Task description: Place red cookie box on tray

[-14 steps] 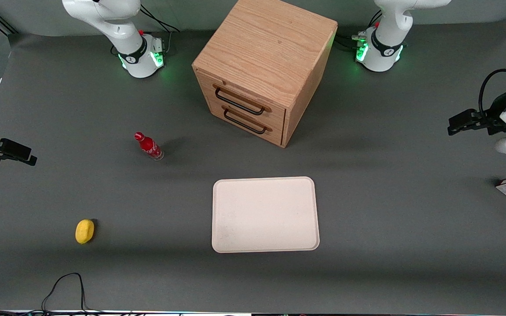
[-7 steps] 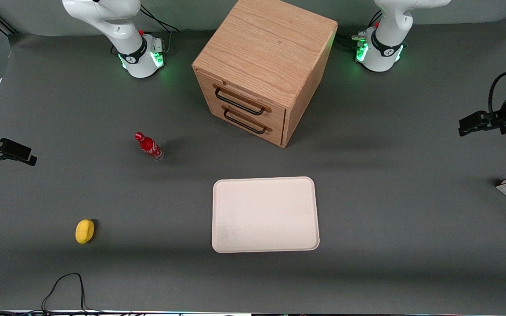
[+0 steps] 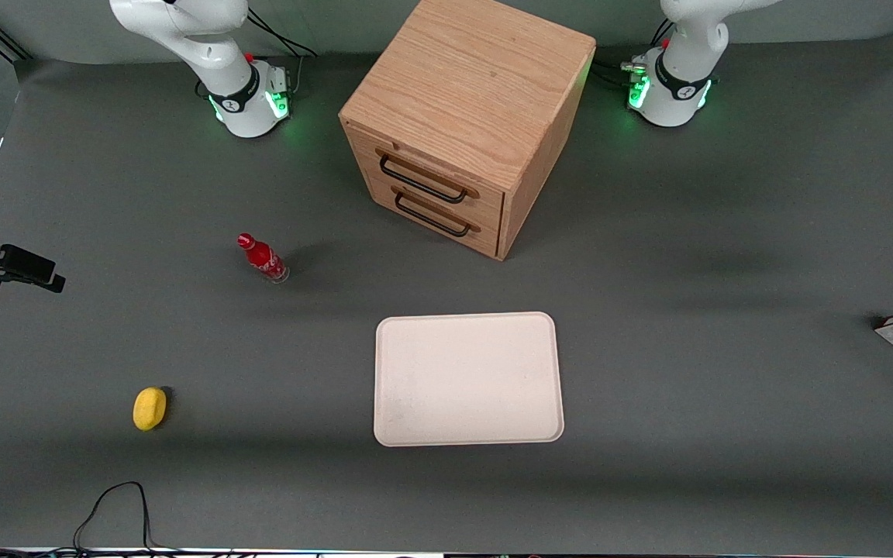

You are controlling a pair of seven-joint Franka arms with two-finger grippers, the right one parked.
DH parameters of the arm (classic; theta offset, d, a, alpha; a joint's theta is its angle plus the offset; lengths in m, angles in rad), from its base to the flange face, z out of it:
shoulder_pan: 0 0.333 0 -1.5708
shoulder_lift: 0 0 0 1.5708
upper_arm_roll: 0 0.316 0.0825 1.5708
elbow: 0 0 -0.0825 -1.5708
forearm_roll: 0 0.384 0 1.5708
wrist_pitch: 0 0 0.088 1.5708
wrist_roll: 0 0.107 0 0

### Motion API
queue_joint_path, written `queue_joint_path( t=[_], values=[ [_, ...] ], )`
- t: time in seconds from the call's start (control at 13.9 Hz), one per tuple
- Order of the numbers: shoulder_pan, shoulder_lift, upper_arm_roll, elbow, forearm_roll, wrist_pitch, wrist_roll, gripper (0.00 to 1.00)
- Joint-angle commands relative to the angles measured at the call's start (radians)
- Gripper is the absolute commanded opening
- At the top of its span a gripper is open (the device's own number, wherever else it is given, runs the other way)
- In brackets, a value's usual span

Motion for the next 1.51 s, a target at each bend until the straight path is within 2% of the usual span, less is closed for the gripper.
queue_joint_path(
  t=[0.0,0.22,0.36,0.57,0.72,0.86,1.01,1.22,1.44],
  values=[
    [0.102,0.173,-0.011,0.207,-0.009,0.024,0.070,1.00],
    [0.193,0.272,-0.015,0.306,-0.012,0.071,0.098,1.00],
    [0.240,0.331,-0.015,0.356,-0.041,0.102,0.216,1.00],
    [0.306,0.368,-0.015,0.358,-0.067,0.163,0.239,1.00],
    [0.325,0.386,-0.014,0.357,-0.076,0.182,0.146,1.00],
    [0.328,0.397,-0.012,0.355,-0.076,0.185,-0.056,1.00],
    [0.328,0.397,-0.012,0.354,-0.076,0.185,-0.182,1.00],
    [0.326,0.411,-0.014,0.329,-0.081,0.192,-0.248,1.00],
    [0.316,0.440,-0.015,0.260,-0.098,0.289,-0.288,1.00]
  ],
)
